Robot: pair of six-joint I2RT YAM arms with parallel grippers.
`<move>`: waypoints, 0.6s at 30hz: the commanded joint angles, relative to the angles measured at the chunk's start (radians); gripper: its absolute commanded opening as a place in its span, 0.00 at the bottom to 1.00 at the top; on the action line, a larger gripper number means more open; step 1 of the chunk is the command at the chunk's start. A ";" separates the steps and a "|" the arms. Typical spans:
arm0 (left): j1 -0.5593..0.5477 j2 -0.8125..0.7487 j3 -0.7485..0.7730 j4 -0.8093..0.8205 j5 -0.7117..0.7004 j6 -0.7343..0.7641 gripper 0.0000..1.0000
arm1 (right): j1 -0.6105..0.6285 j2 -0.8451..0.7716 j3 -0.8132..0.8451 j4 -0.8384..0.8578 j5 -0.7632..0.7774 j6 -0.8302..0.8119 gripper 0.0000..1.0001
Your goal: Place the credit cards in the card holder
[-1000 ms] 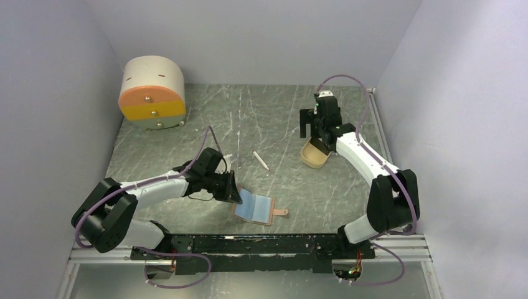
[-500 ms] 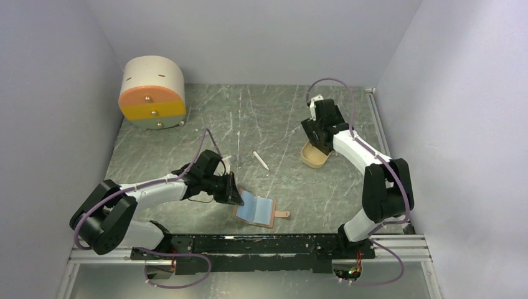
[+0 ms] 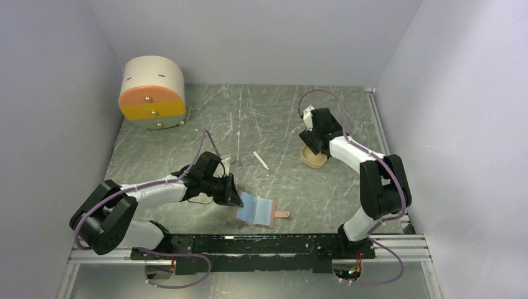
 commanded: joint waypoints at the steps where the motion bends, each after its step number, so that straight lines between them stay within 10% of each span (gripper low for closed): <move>1: 0.005 -0.017 0.018 0.005 0.023 0.017 0.09 | 0.008 0.039 -0.002 0.048 0.052 -0.054 0.97; 18: 0.004 -0.011 0.009 0.007 0.019 0.030 0.09 | 0.021 0.115 0.014 0.084 0.188 -0.097 0.96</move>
